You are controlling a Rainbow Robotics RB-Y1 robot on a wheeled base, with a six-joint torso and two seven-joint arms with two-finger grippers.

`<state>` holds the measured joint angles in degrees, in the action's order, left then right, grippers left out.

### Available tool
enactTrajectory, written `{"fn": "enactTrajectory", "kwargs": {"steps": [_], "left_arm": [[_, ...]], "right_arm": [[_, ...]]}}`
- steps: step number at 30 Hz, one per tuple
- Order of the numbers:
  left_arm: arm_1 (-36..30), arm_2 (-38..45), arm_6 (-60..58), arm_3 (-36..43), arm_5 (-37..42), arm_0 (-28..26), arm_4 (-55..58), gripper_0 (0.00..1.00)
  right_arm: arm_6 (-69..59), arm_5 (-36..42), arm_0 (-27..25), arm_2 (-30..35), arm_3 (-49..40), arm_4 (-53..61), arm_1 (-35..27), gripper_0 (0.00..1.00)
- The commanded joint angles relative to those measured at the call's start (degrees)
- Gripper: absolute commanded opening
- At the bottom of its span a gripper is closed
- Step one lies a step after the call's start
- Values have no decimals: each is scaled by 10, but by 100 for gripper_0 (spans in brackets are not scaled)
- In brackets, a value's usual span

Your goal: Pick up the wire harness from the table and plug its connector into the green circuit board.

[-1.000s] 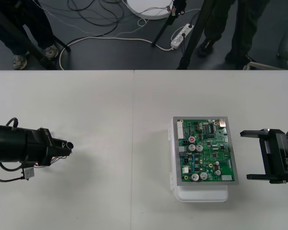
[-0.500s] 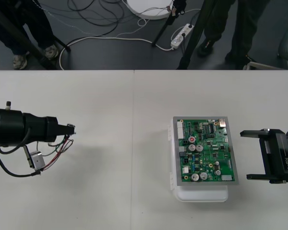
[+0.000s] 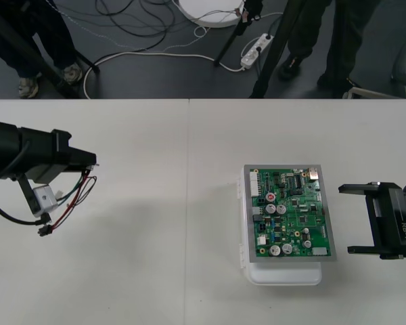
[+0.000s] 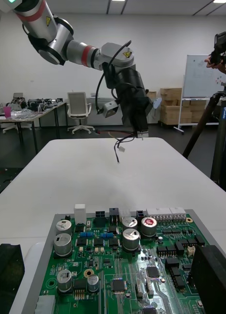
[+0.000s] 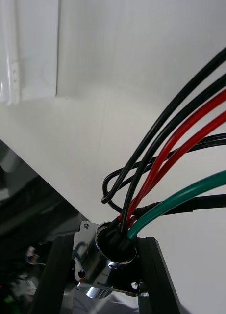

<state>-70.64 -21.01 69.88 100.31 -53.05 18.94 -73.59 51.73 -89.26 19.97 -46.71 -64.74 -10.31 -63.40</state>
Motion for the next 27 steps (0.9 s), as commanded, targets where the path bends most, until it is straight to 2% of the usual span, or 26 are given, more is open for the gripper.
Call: {"fn": "enactTrajectory", "kwargs": {"steps": [1, 12, 27], "left_arm": [[43, 81, -58, 32, -122, 12, -53, 0], [124, 175, -255, 89, -233, 12, -135, 0], [257, 265, -445, 183, -357, 13, -243, 0]], "right_arm": [[-17, -7, 15, -1, 1, 7, 4, 100], [-17, -7, 15, -1, 0, 7, 4, 100], [-16, -7, 16, -1, 1, 7, 4, 100]]}}
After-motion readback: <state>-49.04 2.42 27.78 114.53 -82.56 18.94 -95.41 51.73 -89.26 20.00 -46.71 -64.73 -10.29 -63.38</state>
